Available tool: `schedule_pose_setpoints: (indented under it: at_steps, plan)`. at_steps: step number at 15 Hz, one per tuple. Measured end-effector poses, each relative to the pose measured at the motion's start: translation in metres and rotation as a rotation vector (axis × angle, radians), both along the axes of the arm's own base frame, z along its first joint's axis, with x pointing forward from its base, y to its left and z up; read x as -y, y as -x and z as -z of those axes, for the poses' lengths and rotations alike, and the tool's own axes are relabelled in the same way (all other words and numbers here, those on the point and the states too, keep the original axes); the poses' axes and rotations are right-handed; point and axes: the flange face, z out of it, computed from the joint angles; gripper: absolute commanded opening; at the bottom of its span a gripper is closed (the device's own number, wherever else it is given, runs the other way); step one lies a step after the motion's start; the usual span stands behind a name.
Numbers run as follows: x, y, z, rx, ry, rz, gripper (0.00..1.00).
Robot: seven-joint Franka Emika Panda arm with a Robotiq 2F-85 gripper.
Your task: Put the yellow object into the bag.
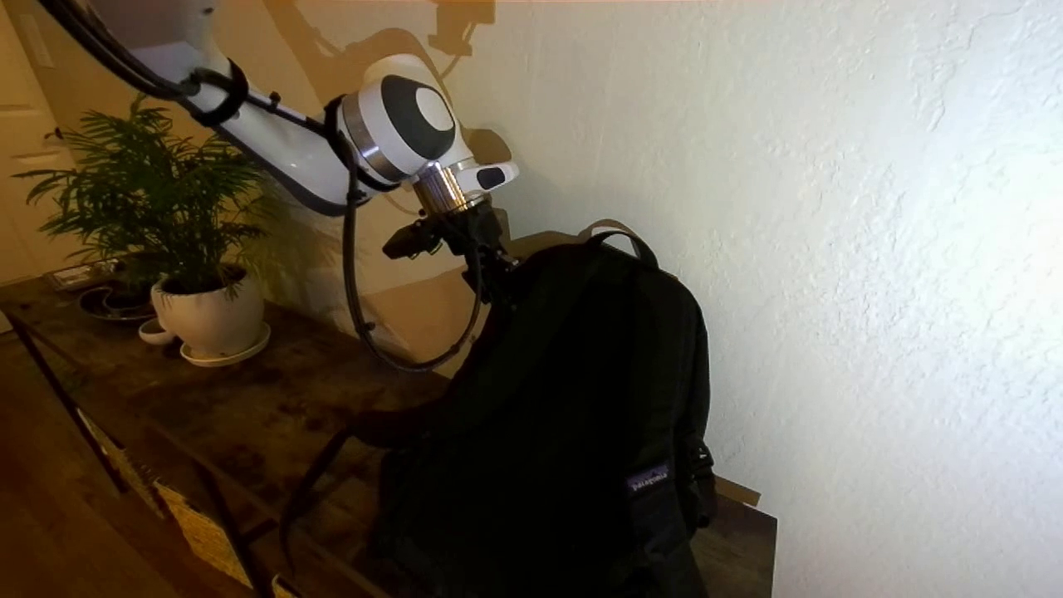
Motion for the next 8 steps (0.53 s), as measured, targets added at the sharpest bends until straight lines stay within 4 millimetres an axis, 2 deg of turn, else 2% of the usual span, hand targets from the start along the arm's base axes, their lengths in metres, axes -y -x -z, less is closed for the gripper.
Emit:
schedule_pose_setpoints:
  at_steps: [8]
  plan:
    - [-0.007, 0.032, -0.031, 0.146, -0.117, -0.096, 0.08]
